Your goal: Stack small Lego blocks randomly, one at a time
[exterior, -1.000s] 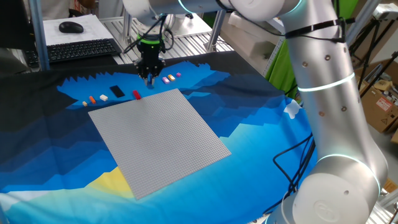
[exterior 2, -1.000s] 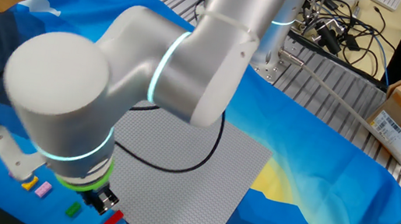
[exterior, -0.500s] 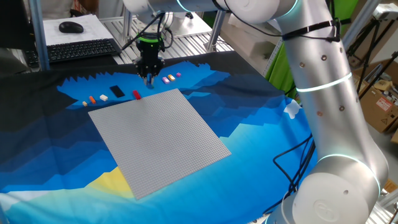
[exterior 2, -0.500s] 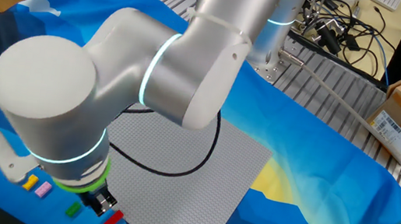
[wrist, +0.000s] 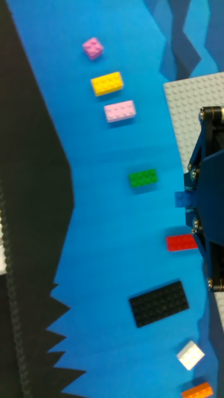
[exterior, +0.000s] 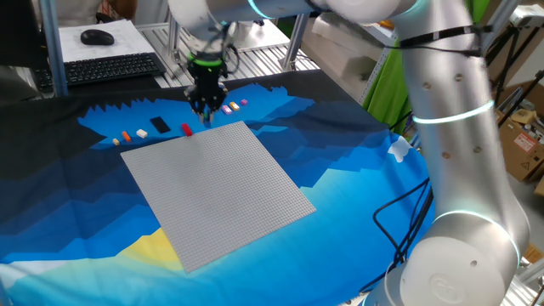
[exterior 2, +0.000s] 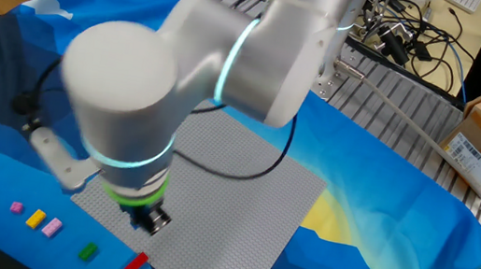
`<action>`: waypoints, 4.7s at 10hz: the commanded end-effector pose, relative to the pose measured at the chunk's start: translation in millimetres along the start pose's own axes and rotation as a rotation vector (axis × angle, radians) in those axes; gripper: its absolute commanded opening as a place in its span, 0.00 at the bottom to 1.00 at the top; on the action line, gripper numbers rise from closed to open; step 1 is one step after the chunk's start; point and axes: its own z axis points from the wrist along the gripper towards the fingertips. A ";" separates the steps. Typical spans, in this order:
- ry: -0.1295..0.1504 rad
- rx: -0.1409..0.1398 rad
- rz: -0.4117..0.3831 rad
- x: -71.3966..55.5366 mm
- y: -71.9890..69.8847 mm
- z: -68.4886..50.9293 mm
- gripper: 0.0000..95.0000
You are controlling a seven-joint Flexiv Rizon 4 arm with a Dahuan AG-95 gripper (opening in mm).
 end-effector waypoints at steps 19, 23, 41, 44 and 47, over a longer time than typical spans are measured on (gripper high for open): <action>-0.041 -0.014 -0.101 21.2 3.1 46.7 0.00; -0.051 -0.019 -0.112 22.3 4.3 49.2 0.00; -0.043 -0.017 -0.065 38.9 10.7 26.0 0.00; -0.041 -0.006 -0.065 37.1 9.6 25.6 0.00; -0.054 -0.008 -0.060 31.0 7.5 44.7 0.00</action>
